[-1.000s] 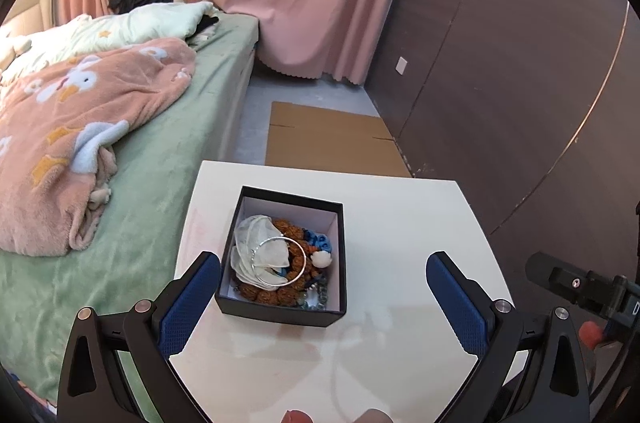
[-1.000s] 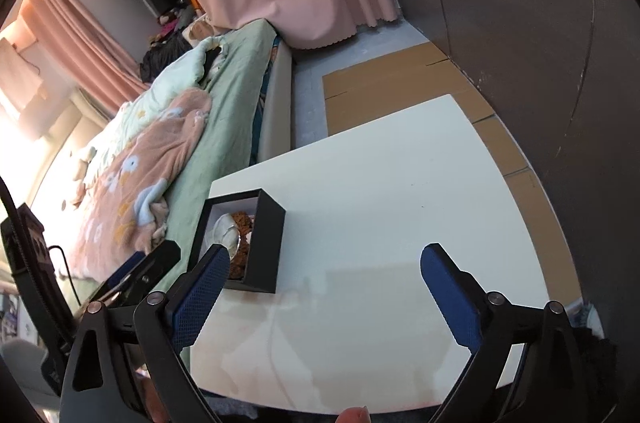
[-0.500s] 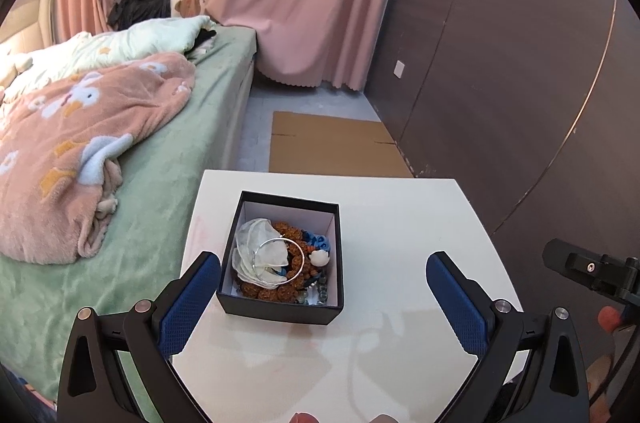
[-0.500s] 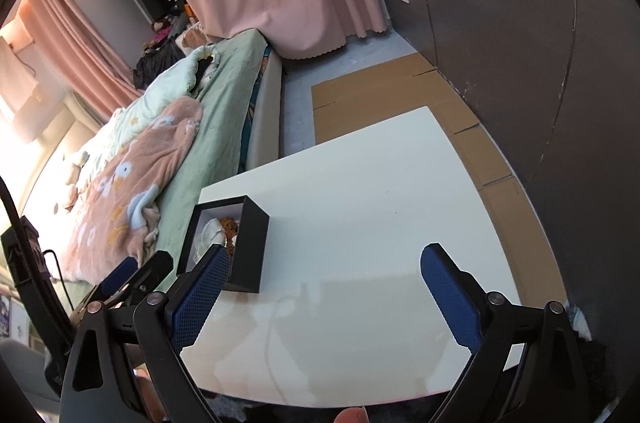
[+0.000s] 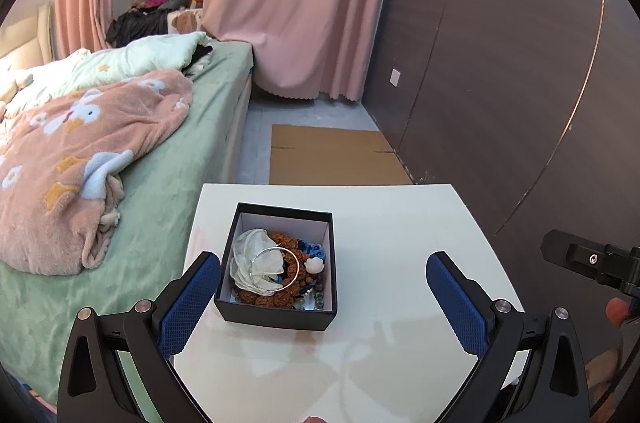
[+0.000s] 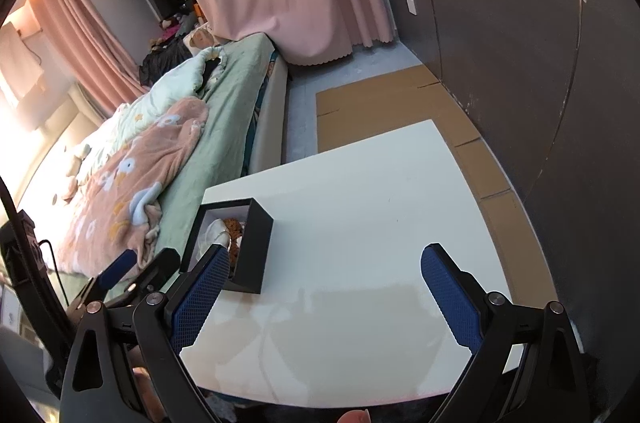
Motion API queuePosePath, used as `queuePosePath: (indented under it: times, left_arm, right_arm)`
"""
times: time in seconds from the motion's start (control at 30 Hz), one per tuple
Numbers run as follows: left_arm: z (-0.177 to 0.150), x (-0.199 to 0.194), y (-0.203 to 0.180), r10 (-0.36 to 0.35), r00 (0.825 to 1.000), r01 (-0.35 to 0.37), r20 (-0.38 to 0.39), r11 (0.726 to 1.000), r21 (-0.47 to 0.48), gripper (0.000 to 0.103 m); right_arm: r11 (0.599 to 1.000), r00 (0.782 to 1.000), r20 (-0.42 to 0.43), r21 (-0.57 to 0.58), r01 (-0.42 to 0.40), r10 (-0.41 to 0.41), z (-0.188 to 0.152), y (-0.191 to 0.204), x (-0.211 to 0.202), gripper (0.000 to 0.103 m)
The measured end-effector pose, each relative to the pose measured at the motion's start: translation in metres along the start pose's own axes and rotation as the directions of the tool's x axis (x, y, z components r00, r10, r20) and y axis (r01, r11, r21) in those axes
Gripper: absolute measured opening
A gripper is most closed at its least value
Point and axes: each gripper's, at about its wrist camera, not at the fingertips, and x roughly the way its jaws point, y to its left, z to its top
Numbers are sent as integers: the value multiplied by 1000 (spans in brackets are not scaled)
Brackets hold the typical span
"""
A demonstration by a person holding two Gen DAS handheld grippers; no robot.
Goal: Organize jewelry
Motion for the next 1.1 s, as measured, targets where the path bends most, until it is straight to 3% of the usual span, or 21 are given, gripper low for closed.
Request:
queuePosePath:
  times: [1.1]
  left_arm:
    - [1,-4,-2,2,1000,-2,6,1000,-4,102]
  right_arm:
    - [1000,1000,-14,-26,9,-10,0,5,0,97]
